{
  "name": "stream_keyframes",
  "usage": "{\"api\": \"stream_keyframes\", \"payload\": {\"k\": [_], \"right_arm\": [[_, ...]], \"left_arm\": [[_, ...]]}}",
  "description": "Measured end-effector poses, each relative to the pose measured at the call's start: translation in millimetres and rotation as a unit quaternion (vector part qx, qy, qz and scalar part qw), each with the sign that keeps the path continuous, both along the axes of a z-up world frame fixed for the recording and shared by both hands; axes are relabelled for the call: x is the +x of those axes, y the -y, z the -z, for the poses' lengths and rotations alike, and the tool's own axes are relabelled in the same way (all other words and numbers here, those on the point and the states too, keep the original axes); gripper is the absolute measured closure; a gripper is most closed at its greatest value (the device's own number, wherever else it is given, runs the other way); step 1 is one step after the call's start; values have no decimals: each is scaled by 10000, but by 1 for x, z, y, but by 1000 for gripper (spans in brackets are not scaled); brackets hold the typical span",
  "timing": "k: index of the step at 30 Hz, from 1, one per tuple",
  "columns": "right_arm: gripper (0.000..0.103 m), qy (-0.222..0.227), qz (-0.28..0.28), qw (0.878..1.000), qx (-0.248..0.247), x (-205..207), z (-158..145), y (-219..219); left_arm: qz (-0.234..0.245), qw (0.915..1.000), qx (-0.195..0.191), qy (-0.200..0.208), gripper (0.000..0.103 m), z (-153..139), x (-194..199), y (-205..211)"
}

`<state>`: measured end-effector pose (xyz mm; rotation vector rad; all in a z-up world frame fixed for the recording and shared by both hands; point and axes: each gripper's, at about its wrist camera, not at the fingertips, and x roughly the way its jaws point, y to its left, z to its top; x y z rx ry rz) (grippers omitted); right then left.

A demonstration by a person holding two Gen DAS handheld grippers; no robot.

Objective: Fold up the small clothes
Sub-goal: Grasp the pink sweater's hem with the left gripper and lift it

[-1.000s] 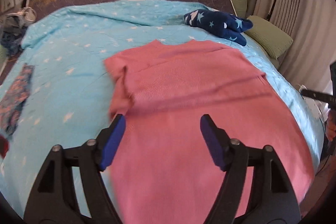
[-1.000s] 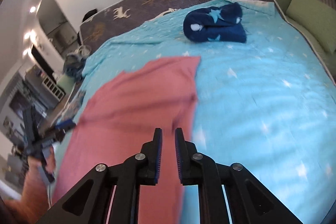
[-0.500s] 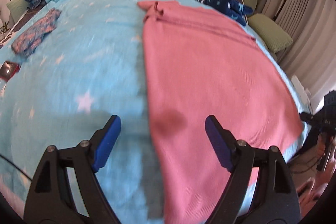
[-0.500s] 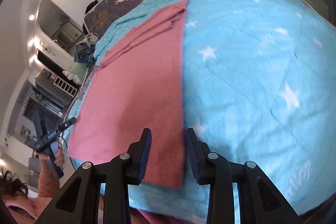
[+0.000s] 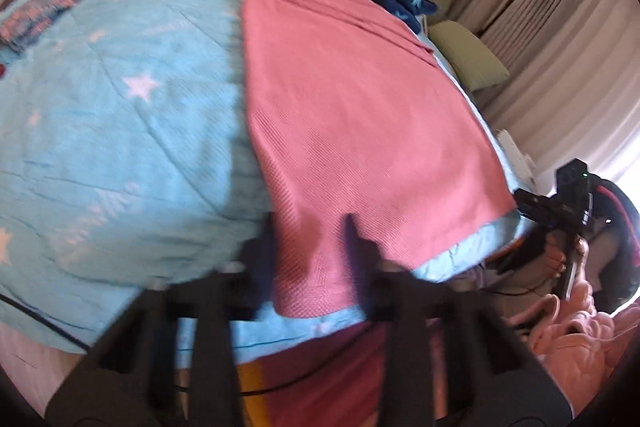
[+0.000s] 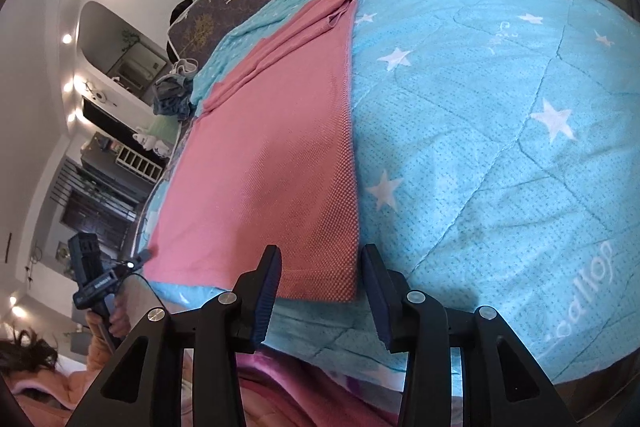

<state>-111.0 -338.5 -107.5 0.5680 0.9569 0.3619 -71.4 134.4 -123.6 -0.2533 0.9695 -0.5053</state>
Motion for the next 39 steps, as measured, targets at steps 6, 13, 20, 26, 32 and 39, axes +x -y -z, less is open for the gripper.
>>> {"api": "stream_keyframes", "payload": {"k": [6, 13, 20, 26, 32, 39], "right_arm": [[97, -93, -89, 9980, 626, 15, 6, -1], [97, 411, -82, 9866, 1580, 34, -25, 17], [97, 1061, -153, 9793, 1719, 82, -78, 25], [97, 1382, -51, 9780, 1559, 156, -113, 19], [97, 1449, 121, 9810, 1283, 246, -122, 25], [97, 1103, 403, 9896, 830, 347, -89, 27]], "left_arm": [[4, 9963, -862, 65, 96, -19, 12, 1], [29, 9913, -953, 908, 96, -77, 22, 4], [-383, 9843, -1053, 1367, 96, -110, 82, 4], [-970, 9792, -1038, 1448, 96, -131, 153, -6], [-1096, 9828, -681, 1319, 96, -132, 248, 14], [-1231, 9879, -193, 925, 96, -87, 349, 29]]}}
